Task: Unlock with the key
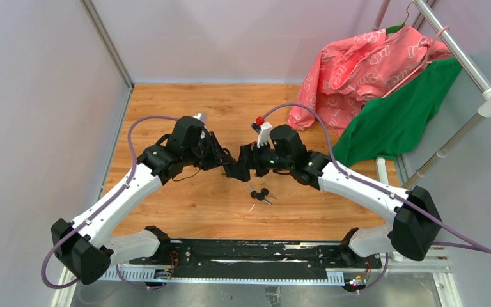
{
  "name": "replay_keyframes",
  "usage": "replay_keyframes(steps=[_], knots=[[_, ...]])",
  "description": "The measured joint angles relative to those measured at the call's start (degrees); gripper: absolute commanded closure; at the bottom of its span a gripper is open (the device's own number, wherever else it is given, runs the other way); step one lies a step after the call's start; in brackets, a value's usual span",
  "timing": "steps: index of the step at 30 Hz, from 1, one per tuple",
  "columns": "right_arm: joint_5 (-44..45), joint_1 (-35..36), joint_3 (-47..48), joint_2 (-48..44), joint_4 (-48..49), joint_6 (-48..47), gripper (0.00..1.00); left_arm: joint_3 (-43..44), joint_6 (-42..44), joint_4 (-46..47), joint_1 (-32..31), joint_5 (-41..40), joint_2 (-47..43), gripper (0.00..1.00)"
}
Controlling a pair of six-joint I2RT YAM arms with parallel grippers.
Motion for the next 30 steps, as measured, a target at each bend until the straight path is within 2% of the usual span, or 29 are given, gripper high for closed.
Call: replay_keyframes(steps=[11,18,22,24,27,30], knots=[[-0.9,0.1,-0.3,1.8,7.5,6.4,0.13,1.0,-1.1,0.1,0.0,-0.3,0.0,1.00],[-1.3,0.1,-1.1,2.6,7.6,6.8,0.24,1.5,-1.4,0.1,0.0,-0.5,0.0,1.00],[-2.1,0.1,-1.1,3.2,8.4,6.8,0.25,1.4,-1.7,0.1,0.0,-0.5,0.0,1.00],[-2.3,0.1,-1.2,3.7,8.8,6.8,0.33,1.5,-1.9,0.1,0.0,-0.5,0.0,1.00],[-2.6,0.1,-1.2,4.3,9.3,6.7,0.57,1.5,-2.0,0.2,0.0,-0.7,-0.1,1.00],[-3.0,0.1,-1.2,4.5,9.7,6.5,0.72,1.4,-1.9,0.1,0.0,-1.1,-0.2,1.00]])
